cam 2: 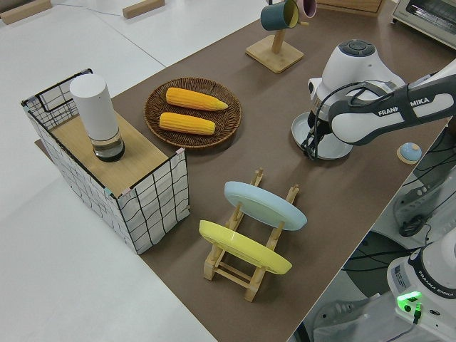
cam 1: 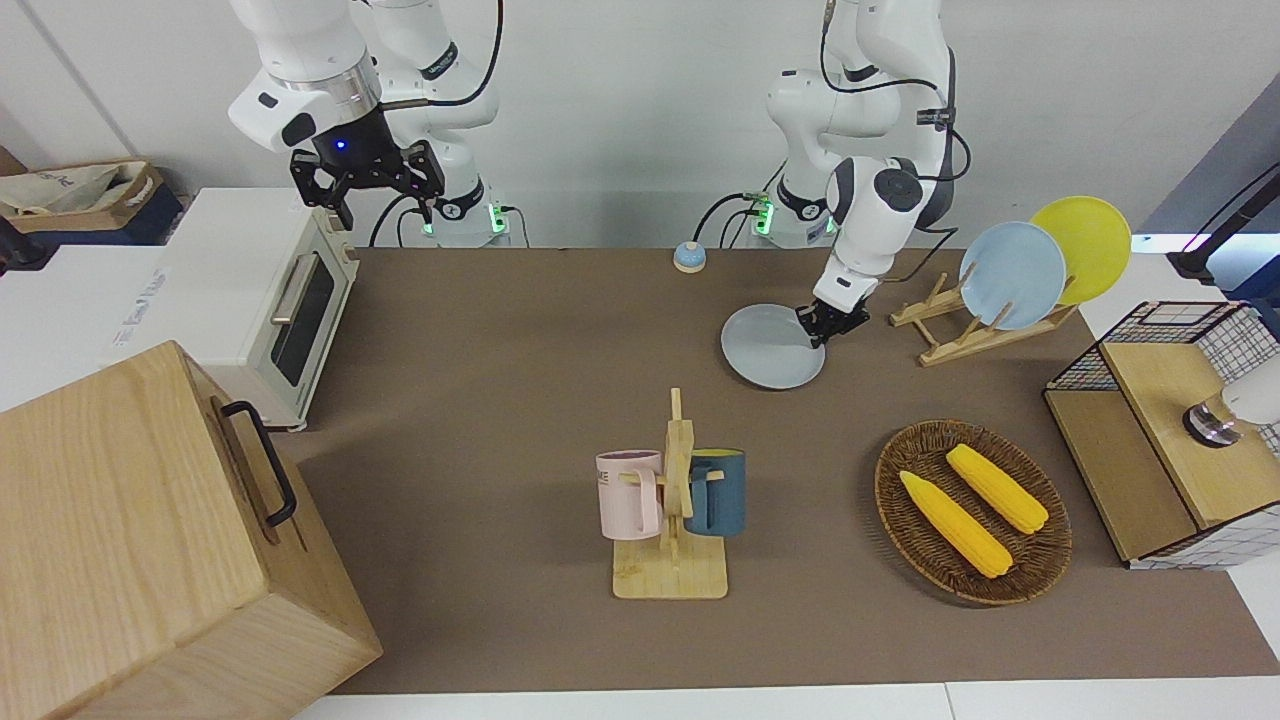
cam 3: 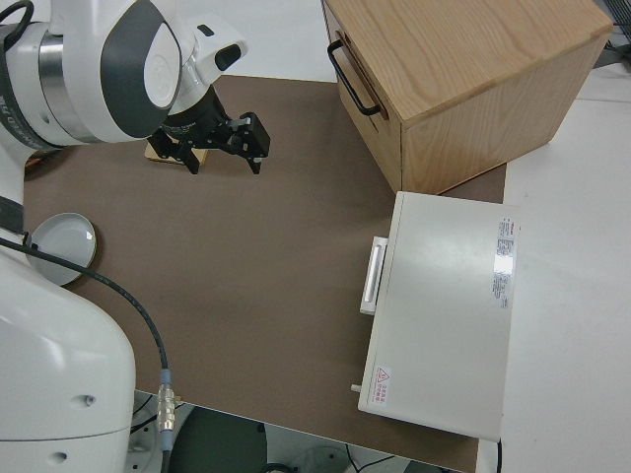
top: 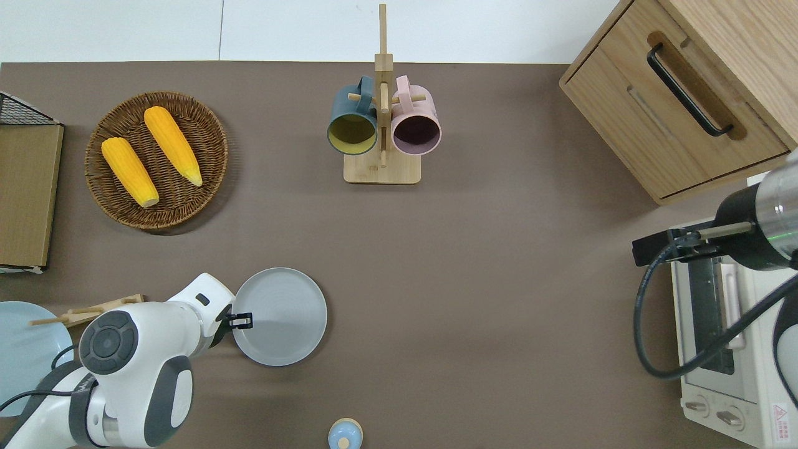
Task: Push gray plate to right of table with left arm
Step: 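Push the gray plate with the left gripper toward the right arm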
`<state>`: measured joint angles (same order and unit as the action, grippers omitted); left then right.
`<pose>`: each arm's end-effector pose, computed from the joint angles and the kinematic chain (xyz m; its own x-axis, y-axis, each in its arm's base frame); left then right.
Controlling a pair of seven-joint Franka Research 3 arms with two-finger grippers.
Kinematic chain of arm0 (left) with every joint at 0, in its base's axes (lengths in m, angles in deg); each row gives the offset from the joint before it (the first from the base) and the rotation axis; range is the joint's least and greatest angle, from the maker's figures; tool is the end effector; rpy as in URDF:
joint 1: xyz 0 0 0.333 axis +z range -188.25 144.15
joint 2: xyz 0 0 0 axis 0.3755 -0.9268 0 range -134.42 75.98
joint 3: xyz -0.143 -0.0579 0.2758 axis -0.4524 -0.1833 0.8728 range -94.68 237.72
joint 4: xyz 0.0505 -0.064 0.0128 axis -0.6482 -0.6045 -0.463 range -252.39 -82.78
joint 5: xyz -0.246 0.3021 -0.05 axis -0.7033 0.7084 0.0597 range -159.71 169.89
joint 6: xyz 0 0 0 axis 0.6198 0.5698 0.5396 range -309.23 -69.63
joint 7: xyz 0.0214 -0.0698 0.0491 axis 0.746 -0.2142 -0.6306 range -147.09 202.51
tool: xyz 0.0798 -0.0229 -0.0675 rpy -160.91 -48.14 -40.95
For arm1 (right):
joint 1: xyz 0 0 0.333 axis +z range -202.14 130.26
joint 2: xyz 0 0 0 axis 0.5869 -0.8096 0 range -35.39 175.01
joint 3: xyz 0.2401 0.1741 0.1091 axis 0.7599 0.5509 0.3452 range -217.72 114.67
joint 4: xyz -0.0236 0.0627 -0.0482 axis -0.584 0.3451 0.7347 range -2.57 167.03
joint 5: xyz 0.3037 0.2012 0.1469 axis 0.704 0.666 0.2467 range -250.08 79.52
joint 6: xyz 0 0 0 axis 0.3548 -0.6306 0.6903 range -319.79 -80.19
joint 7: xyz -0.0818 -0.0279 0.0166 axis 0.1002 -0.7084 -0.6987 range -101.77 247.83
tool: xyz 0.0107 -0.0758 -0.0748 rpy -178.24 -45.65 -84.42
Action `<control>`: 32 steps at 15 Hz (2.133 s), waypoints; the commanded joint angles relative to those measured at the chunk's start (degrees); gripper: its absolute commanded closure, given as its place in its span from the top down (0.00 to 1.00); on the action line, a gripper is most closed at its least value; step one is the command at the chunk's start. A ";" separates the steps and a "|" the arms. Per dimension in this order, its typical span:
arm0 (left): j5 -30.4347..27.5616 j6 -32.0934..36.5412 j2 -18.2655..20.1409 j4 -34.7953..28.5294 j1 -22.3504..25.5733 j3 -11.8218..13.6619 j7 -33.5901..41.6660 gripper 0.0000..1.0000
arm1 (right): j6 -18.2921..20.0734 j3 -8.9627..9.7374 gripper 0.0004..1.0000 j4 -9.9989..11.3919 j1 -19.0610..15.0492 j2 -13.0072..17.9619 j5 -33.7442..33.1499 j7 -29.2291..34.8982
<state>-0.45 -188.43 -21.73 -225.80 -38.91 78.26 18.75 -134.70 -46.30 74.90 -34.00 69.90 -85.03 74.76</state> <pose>0.4254 -0.0760 0.2995 0.9983 0.0570 0.0146 0.0557 -0.9954 0.0774 0.5308 0.0673 0.6575 0.9926 0.0949 -0.0763 0.0950 -0.9955 -0.0016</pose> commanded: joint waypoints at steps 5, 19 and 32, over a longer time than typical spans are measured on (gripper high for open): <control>-6.94 -1.90 -8.79 7.84 -14.93 0.12 -13.24 0.00 | 0.69 0.32 0.98 0.03 -0.62 0.43 0.46 -0.15; -5.97 -1.81 -29.71 34.74 -21.63 -12.63 -38.32 0.00 | 0.69 0.32 0.98 0.03 -0.62 0.43 0.46 -0.15; -6.06 -1.81 -36.40 45.12 -28.23 -12.63 -47.20 0.00 | 0.69 0.32 0.98 0.03 -0.62 0.43 0.46 -0.06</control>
<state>-6.38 -189.90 -55.66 -182.46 -65.75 65.04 -27.27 -134.70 -46.30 74.90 -34.00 69.90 -85.03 74.76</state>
